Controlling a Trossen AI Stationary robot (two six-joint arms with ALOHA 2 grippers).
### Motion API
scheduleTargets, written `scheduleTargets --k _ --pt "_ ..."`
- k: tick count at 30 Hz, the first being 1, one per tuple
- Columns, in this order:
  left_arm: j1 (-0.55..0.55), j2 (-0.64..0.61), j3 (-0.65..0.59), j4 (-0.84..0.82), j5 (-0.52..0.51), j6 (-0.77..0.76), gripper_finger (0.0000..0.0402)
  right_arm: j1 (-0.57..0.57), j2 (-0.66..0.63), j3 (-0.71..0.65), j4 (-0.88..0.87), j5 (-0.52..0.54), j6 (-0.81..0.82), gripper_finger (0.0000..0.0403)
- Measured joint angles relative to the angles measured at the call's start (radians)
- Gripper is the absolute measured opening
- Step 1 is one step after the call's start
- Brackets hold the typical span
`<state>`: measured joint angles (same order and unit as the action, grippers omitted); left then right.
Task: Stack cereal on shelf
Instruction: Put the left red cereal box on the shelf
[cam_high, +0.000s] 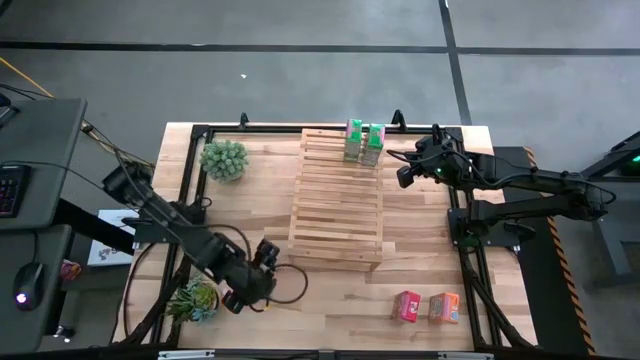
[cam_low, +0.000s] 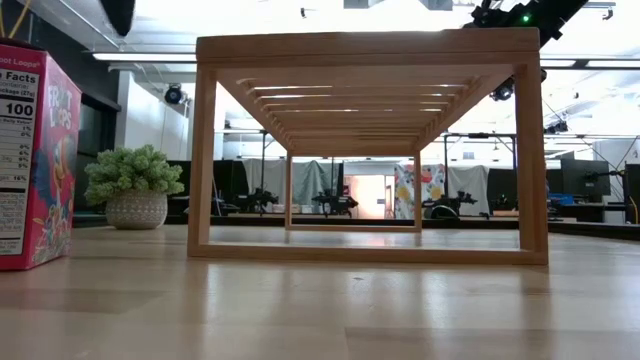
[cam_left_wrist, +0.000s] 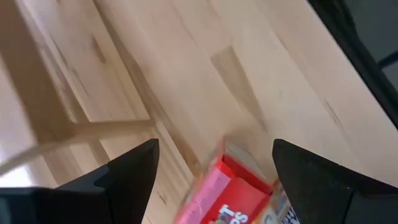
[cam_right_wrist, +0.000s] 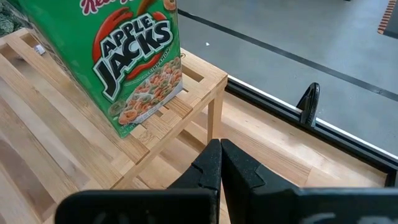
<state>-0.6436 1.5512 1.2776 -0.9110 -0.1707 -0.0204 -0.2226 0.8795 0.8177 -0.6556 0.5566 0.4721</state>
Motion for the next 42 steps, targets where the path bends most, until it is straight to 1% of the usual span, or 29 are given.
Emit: scheduleTargets --k 4,10,13,18,21,27,34,37,40,42 --pt "-0.026 0.013 0.018 -0.061 0.001 -0.029 0.0305 0.0 0.005 0.0 -0.001 0.0 0.0 0.0" --pt "-0.055 0.005 0.021 -0.108 -0.016 -0.022 0.0305 0.0 0.017 -0.001 -0.002 0.0 0.019 0.0" --pt "-0.058 0.011 0.021 -0.137 -0.025 0.03 0.0305 0.0 0.023 -0.001 -0.002 0.0 0.021 0.0" --pt "-0.052 0.011 0.021 -0.14 -0.076 0.132 0.0305 0.0 0.032 -0.001 -0.006 -0.001 0.021 0.0" --pt "-0.042 0.011 0.021 -0.142 -0.075 0.145 0.0305 0.0 0.037 -0.001 -0.01 -0.004 0.021 0.0" --pt "-0.023 0.022 0.02 -0.151 -0.039 0.149 0.0305 0.0 0.038 -0.001 -0.016 -0.008 0.021 0.0" --pt "-0.019 0.07 0.025 -0.213 0.024 0.205 0.0305 0.0 0.038 -0.001 -0.018 -0.008 0.021 0.0" --pt "-0.02 0.08 0.024 -0.215 0.03 0.214 0.0305 0.0 0.038 -0.001 -0.018 -0.008 0.021 0.0" --pt "-0.018 0.081 0.023 -0.212 -0.004 0.242 0.0305 0.0 0.038 -0.001 -0.018 -0.008 0.021 0.0" --pt "-0.018 0.092 0.015 -0.208 -0.052 0.26 0.0305 0.0 0.038 -0.001 -0.018 -0.008 0.022 0.0"
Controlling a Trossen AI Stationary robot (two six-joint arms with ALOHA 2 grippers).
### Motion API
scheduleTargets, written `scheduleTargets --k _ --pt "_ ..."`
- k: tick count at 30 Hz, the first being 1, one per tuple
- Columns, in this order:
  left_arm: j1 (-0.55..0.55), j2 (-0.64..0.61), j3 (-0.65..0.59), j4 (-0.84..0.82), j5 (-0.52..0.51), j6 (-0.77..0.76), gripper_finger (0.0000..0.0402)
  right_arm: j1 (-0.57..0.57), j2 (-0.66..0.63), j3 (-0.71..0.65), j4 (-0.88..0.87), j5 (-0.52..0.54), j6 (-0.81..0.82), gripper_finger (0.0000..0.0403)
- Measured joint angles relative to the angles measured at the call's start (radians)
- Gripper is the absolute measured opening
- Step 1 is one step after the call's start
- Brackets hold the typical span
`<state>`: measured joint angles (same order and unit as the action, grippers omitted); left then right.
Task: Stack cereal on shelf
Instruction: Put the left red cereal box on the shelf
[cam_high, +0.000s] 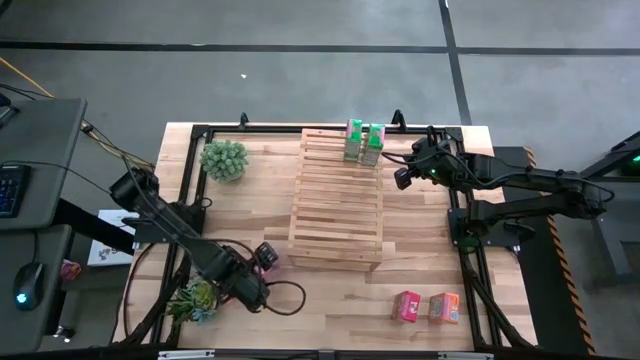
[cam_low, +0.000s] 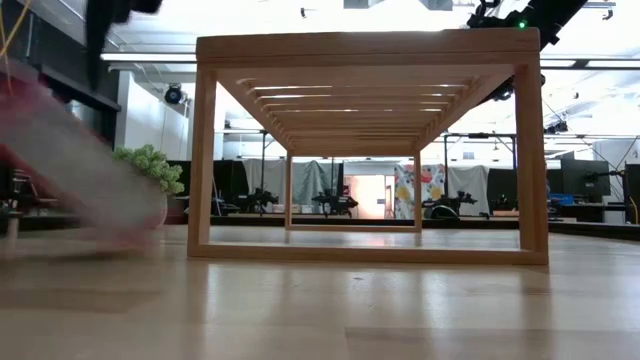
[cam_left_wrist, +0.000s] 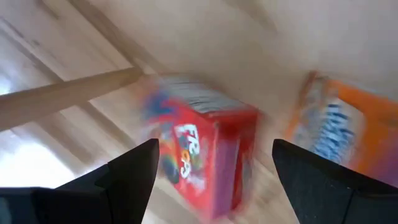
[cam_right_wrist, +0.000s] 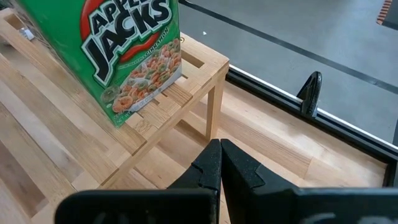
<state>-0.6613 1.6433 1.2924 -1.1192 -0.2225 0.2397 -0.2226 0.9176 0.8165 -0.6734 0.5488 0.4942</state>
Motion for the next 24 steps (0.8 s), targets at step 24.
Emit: scheduleTargets --k 24 --pt "0.057 -0.005 0.004 0.006 -0.052 -0.025 0.0305 0.0 0.0 0.0 0.0 -0.001 0.003 0.0"
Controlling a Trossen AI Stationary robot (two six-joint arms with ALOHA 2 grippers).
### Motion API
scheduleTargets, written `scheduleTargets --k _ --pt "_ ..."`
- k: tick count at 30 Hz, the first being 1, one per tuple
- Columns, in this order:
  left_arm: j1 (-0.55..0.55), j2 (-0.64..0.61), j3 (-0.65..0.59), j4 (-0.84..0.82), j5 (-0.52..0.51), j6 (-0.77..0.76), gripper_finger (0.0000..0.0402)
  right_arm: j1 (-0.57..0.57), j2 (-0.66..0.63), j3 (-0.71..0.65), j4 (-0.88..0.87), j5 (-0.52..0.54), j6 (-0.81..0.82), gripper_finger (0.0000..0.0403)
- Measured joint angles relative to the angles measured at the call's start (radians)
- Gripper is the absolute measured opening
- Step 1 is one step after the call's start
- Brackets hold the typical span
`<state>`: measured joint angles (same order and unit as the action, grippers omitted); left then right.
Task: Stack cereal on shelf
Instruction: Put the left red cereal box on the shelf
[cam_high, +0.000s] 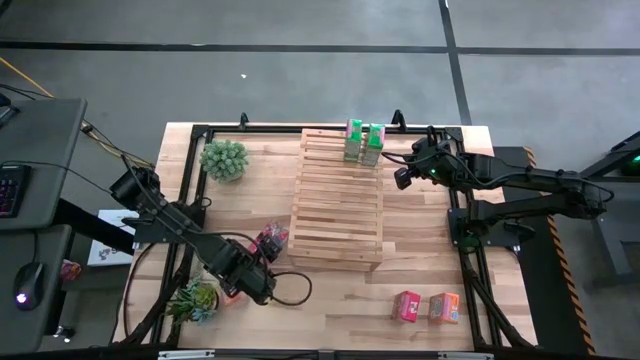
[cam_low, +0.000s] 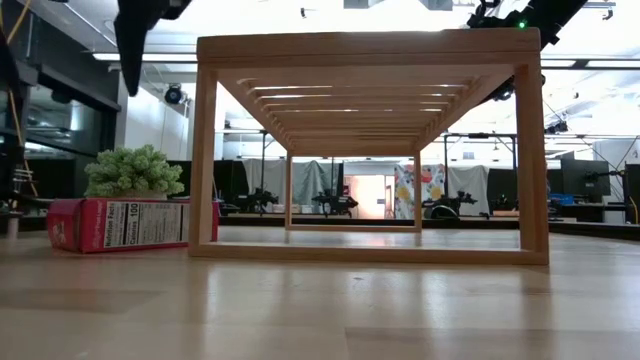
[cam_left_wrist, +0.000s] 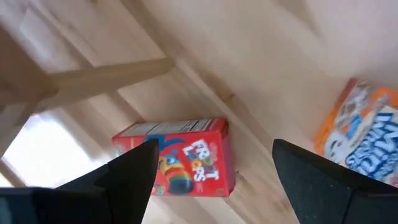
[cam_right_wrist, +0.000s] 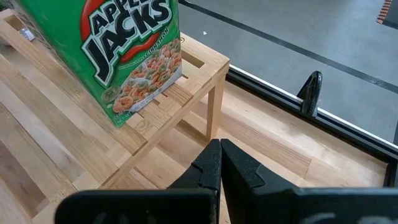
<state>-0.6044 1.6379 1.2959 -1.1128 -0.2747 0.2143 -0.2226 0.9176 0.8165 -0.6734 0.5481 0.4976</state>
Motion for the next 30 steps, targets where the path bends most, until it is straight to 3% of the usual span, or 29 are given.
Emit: scheduleTargets --k 7,13,18,23,26,30 --pt "0.088 -0.017 -0.006 -0.111 -0.026 -0.092 0.0305 0.0 0.0 0.0 -0.036 -0.038 0.0 0.0" --pt "0.198 -0.161 -0.109 -0.048 -0.03 -0.152 0.0305 0.0 0.0 0.0 -0.109 -0.113 0.047 0.0" --pt "0.258 -0.356 -0.275 0.114 -0.035 -0.203 0.0305 0.0 0.0 0.0 -0.168 -0.099 0.079 0.0" --pt "0.313 -0.502 -0.507 0.427 -0.057 -0.223 0.0304 0.0 0.0 0.0 -0.171 -0.079 0.079 0.0" --pt "0.365 -0.517 -0.62 0.601 -0.057 -0.303 0.0292 0.0 0.0 0.0 -0.169 -0.079 0.079 0.0" --pt "0.418 -0.482 -0.687 0.672 -0.009 -0.386 0.0247 0.001 0.0 0.0 -0.168 -0.069 0.08 0.0"
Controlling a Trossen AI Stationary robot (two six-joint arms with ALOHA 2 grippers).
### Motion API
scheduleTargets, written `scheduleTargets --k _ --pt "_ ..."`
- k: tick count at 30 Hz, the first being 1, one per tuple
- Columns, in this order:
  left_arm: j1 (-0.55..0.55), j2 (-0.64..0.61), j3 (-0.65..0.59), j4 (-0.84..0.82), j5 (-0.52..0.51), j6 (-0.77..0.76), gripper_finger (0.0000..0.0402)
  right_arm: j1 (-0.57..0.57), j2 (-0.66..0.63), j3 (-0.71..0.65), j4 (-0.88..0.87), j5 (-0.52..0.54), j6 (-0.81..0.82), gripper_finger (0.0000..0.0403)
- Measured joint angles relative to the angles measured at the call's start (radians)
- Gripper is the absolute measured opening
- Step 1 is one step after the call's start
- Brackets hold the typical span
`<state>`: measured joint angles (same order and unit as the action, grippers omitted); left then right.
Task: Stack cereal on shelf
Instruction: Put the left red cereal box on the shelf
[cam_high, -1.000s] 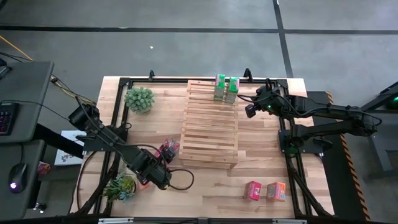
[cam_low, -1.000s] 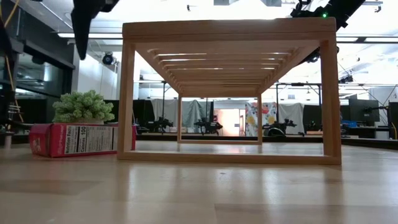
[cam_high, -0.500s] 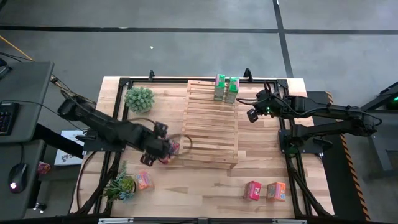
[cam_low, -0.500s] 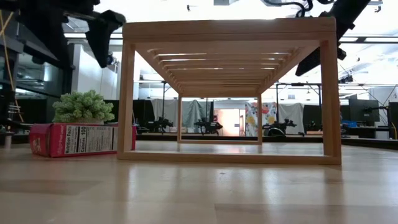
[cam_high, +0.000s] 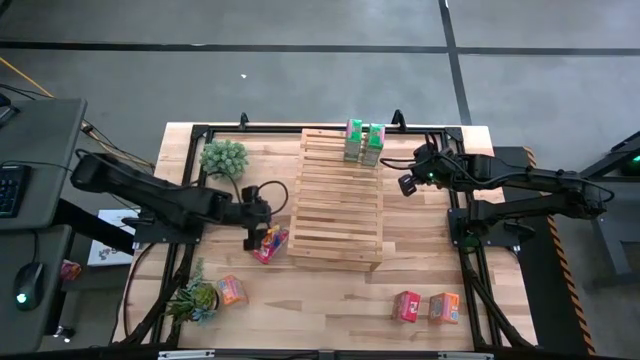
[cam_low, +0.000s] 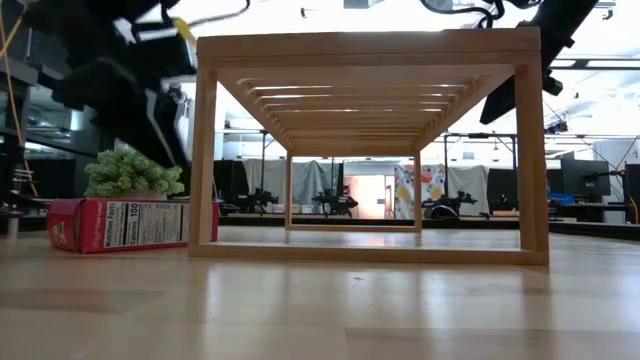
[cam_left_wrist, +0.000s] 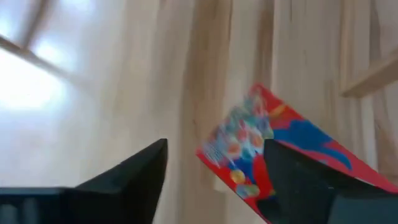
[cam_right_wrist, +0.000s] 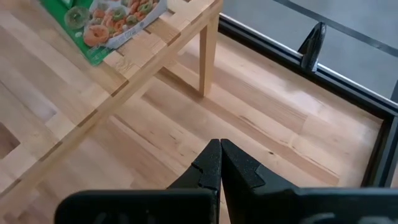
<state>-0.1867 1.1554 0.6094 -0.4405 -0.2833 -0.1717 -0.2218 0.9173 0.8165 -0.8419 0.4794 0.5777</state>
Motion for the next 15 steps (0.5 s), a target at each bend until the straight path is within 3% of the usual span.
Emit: scheduleTargets --k 3,8,15 --pt "0.01 0.04 0.001 0.024 0.09 -0.018 0.0179 0.0 0.0 0.0 0.001 0.02 0.003 0.0" --pt "0.008 0.085 0.003 0.102 0.233 -0.032 0.0022 0.0 0.0 0.0 0.009 0.033 0.004 0.0" --pt "0.008 0.155 0.002 0.075 0.276 -0.026 0.0003 0.0 0.0 0.0 0.009 0.033 0.009 0.0"
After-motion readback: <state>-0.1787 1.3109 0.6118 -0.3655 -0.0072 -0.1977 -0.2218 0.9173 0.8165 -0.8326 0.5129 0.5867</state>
